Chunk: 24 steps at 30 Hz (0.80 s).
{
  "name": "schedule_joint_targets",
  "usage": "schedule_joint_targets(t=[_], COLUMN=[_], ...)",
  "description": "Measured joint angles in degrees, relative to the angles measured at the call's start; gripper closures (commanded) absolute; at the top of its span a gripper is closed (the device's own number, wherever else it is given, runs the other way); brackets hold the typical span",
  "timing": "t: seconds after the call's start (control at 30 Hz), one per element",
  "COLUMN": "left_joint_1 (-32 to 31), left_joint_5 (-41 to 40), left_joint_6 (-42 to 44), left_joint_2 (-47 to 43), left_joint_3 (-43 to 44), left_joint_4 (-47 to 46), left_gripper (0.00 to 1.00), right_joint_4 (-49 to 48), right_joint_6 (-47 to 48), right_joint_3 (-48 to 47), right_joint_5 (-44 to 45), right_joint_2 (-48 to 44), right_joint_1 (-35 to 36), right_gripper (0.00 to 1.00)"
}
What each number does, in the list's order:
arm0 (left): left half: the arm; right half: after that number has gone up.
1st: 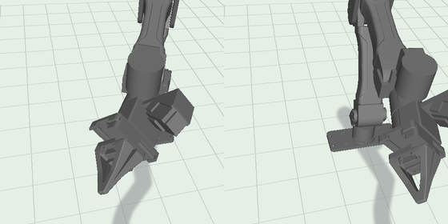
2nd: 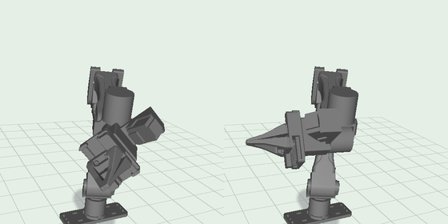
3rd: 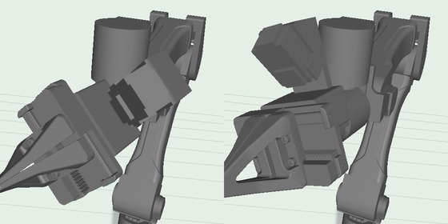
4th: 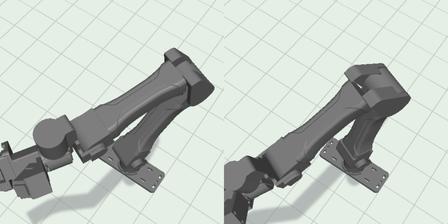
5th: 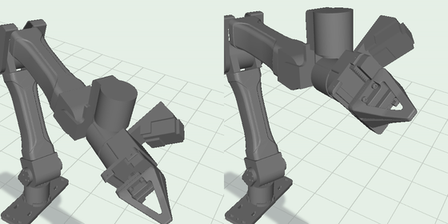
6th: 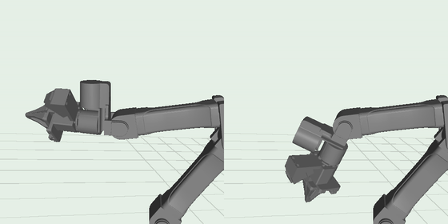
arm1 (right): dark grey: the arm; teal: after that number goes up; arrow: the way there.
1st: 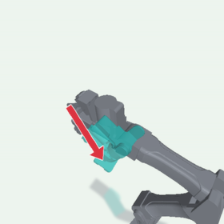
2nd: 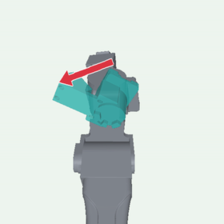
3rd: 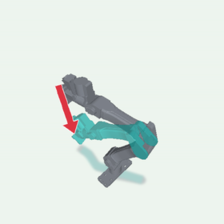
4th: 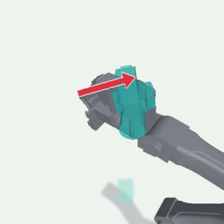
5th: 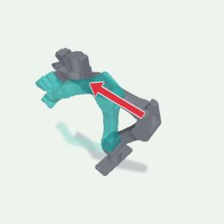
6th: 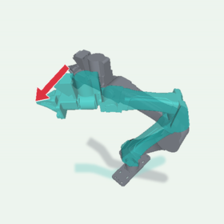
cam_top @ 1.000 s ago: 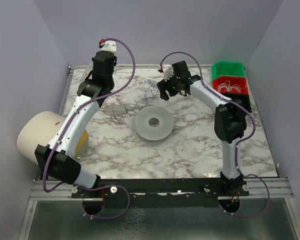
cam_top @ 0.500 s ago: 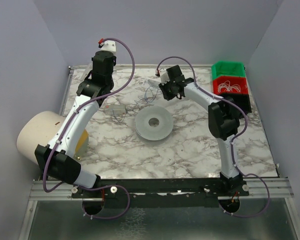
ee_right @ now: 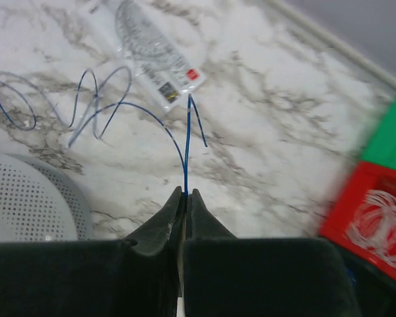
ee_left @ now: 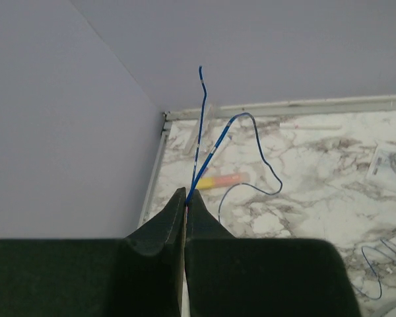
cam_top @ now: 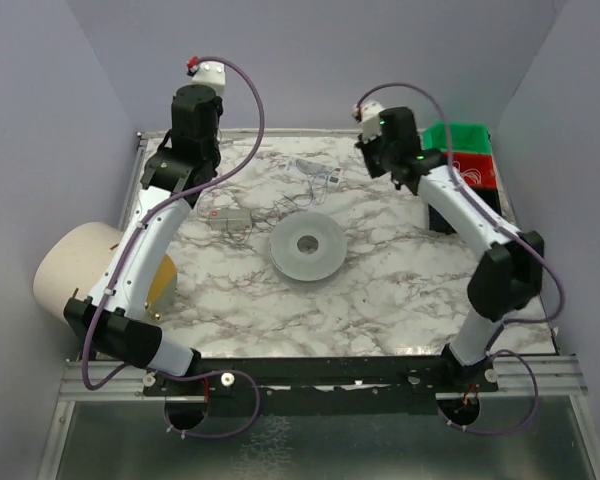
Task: Wrap the cables
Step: Adjust the cable at the center of the board.
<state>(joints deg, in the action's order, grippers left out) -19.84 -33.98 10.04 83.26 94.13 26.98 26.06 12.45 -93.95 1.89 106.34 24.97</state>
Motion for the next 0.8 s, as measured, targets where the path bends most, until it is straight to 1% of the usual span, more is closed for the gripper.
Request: schedule_joint_targets(t=[0.13, 0.23, 0.37, 0.43, 0.47, 0.57, 0.7, 0.8], left_joint_1=[0.00, 0.00, 0.00, 0.02, 0.00, 0.00, 0.00, 0.00], left_joint_5=[-1.40, -3.72, -7.41, -9.14, -9.81, -11.52, -13.27, -14.53], left_joint_6=[2.91, 4.68, 6.67, 7.65, 8.09, 9.33, 10.71, 11.65], left_joint_2=[0.26, 1.79, 5.99, 9.20, 10.60, 14.71, 17.81, 19.12], left_joint_3=[8.09, 15.13, 23.37, 27.08, 28.46, 31.32, 31.82, 31.82], left_joint_4=[-0.31, -1.18, -1.73, -2.12, -2.16, -2.12, -2.10, -2.19], left_gripper=[0.97, 0.98, 0.97, 0.97, 0.98, 0.98, 0.98, 0.98], right_joint_4=[-0.94, -1.40, 0.57, 2.12, 3.17, 6.01, 7.91, 8.17], right_joint_6=[0.44, 1.51, 3.32, 4.81, 5.77, 9.09, 14.49, 18.45], right_joint_3=[4.83, 10.67, 19.12, 23.23, 25.09, 29.97, 34.80, 37.83], right_joint_5=[3.54, 7.30, 9.99, 11.56, 12.41, 14.58, 16.50, 16.83], right_joint_2=[-16.17, -27.47, -38.95, -43.28, -43.93, -50.51, -56.74, -59.10], right_joint_1=[-5.77, -10.34, -14.08, -16.04, -16.41, -20.90, -28.11, -32.57], right_gripper=[1.00, 0.99, 0.99, 1.00, 0.99, 0.99, 0.99, 1.00])
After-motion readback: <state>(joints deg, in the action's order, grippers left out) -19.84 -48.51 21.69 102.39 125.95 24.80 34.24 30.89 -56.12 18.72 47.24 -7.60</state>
